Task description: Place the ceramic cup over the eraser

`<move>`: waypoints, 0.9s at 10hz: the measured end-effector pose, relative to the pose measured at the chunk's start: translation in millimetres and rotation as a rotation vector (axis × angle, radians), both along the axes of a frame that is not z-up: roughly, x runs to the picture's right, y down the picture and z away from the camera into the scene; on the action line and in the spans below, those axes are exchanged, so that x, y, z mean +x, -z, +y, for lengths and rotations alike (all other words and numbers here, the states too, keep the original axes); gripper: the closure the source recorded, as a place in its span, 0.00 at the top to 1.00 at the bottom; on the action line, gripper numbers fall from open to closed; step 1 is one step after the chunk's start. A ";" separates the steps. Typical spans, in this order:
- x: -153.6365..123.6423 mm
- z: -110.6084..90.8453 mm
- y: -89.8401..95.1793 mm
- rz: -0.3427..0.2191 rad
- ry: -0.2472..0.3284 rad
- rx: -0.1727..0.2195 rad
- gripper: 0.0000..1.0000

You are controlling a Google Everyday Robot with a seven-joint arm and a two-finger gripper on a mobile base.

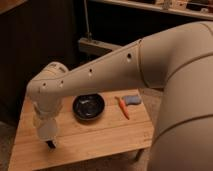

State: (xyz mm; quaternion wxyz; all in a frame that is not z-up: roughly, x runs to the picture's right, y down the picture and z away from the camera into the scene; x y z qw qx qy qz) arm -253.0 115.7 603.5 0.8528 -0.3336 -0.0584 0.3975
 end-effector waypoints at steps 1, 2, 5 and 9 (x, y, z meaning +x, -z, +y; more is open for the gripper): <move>-1.9 0.9 -1.6 -0.009 0.002 -0.003 0.00; -3.6 2.0 -3.6 -0.014 0.003 -0.005 0.00; -9.8 13.3 -13.0 -0.006 0.016 -0.002 0.00; -8.7 35.7 -34.8 0.052 0.018 -0.003 0.21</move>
